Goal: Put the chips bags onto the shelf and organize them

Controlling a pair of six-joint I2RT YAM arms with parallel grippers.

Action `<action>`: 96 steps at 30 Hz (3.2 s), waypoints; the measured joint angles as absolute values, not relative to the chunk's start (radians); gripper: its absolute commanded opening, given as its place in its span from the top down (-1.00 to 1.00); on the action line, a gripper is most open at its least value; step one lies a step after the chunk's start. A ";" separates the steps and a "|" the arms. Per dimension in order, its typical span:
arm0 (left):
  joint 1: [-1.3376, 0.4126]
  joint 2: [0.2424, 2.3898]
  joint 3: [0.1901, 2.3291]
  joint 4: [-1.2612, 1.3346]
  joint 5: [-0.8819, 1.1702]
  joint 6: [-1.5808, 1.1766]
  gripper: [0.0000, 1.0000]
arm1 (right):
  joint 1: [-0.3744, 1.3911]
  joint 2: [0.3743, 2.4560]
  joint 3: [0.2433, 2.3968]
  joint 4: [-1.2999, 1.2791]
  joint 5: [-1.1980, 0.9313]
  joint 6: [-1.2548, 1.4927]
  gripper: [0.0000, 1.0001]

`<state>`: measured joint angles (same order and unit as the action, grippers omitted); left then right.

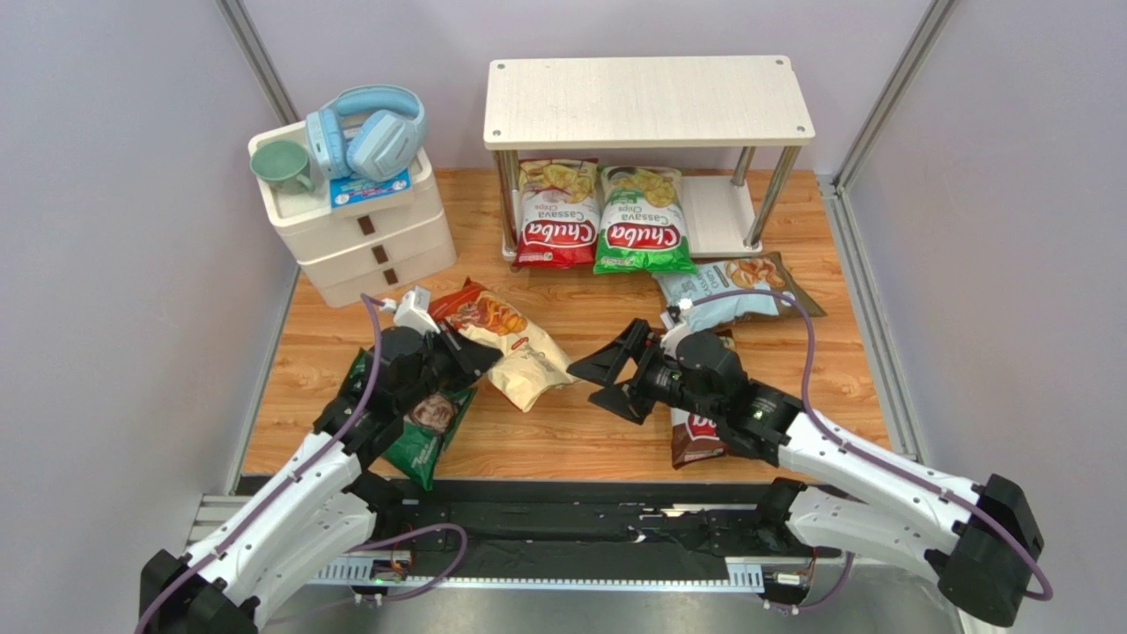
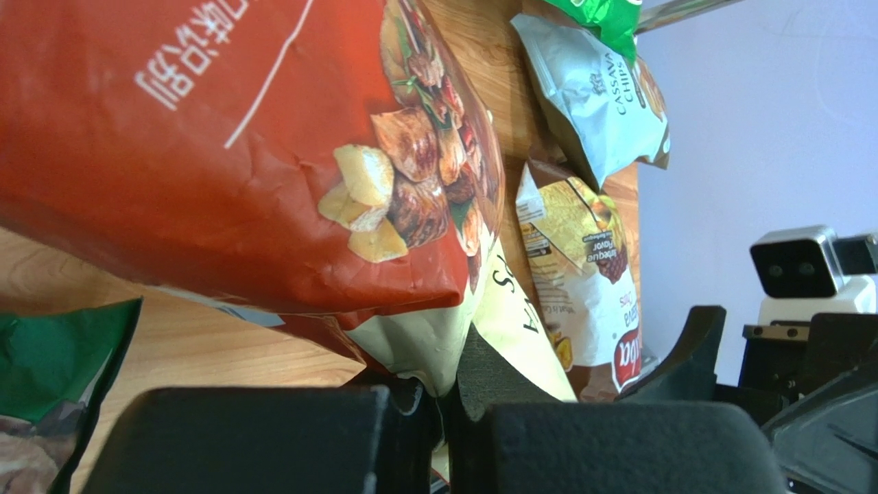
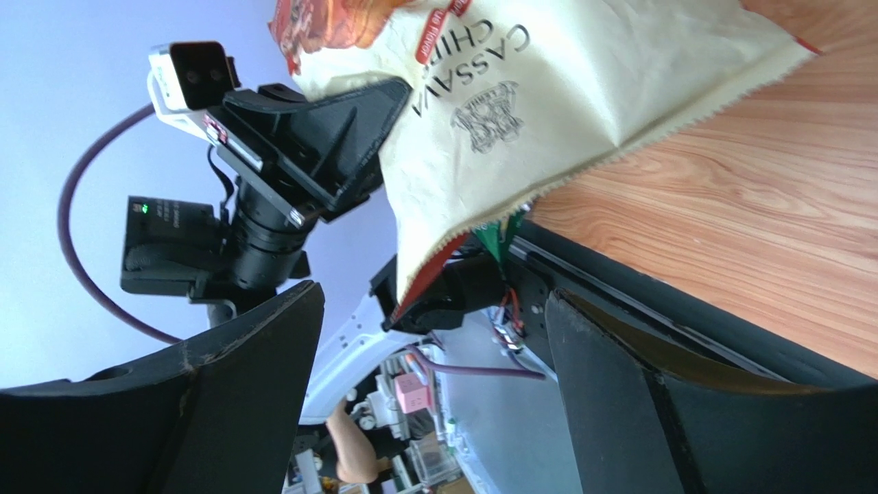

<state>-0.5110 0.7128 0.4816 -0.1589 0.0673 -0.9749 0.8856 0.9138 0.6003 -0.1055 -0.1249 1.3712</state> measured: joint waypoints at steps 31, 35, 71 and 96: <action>-0.510 0.463 0.420 -0.216 -0.006 -0.989 1.00 | 0.996 1.461 0.582 0.511 -0.066 1.623 -0.55; -0.510 0.443 0.419 -0.232 -0.009 -0.989 1.00 | 1.004 1.473 0.616 0.524 -0.041 1.604 -0.32; -0.511 0.305 0.596 -0.565 -0.191 -0.907 -0.47 | 0.603 1.111 1.172 -0.370 0.149 0.660 1.00; -0.511 0.334 0.576 -0.559 -0.181 -0.902 -0.43 | 0.429 1.151 1.120 -0.295 0.170 0.330 1.00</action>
<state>-0.5110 0.3336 0.5758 -0.5591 -0.1806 -0.9016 0.4286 1.1515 1.1202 -0.2951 0.1699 0.3298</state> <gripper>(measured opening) 0.719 0.005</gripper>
